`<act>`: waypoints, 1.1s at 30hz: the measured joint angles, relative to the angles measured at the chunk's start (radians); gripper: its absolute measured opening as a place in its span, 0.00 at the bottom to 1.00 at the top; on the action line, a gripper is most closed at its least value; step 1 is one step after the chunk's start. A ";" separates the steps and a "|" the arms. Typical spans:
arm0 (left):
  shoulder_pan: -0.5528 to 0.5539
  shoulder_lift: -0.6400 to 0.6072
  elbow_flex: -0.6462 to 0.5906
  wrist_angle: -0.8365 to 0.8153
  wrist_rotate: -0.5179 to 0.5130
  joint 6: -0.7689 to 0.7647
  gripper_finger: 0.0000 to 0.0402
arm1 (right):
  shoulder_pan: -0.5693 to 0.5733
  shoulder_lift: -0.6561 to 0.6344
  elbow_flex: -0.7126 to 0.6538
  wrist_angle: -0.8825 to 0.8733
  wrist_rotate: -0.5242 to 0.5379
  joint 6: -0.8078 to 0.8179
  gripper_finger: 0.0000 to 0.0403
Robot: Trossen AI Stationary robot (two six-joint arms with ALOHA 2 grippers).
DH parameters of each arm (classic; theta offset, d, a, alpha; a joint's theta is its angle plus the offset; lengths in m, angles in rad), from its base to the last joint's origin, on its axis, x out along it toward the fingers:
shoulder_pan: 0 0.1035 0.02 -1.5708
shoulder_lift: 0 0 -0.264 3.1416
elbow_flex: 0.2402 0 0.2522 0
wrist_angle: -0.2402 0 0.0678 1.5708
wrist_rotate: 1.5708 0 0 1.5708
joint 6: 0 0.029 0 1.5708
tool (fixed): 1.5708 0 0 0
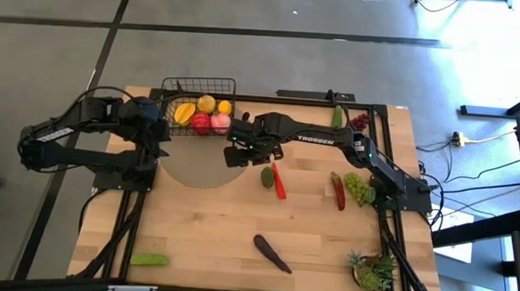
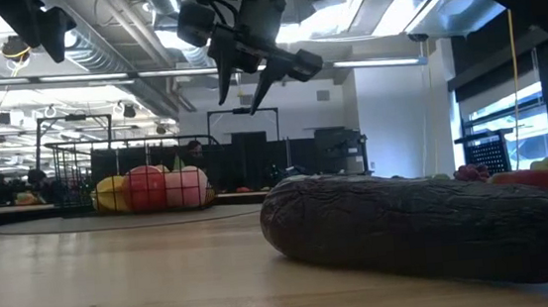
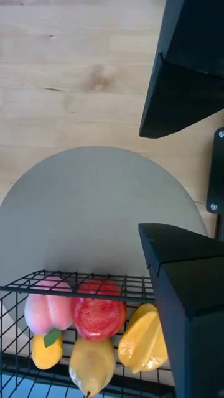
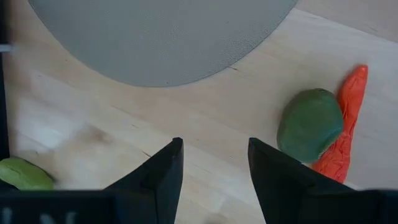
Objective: Build produce basket
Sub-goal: Put the green lime into the black wire basket
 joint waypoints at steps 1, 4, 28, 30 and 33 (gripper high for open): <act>0.000 0.000 0.000 0.000 0.000 0.000 0.56 | 0.000 0.000 0.000 0.000 0.000 0.000 0.42; 0.000 0.000 0.000 0.000 0.000 0.000 0.56 | 0.000 0.000 0.000 0.002 0.008 0.001 0.42; 0.000 0.000 0.000 0.000 0.000 0.000 0.56 | 0.039 0.008 0.002 -0.177 0.139 0.182 0.75; 0.000 0.000 0.000 0.000 0.000 -0.001 0.56 | 0.039 0.023 0.002 -0.190 0.121 0.183 0.78; 0.000 0.000 0.000 0.000 0.000 -0.001 0.56 | 0.039 0.054 0.002 -0.202 0.069 0.185 0.79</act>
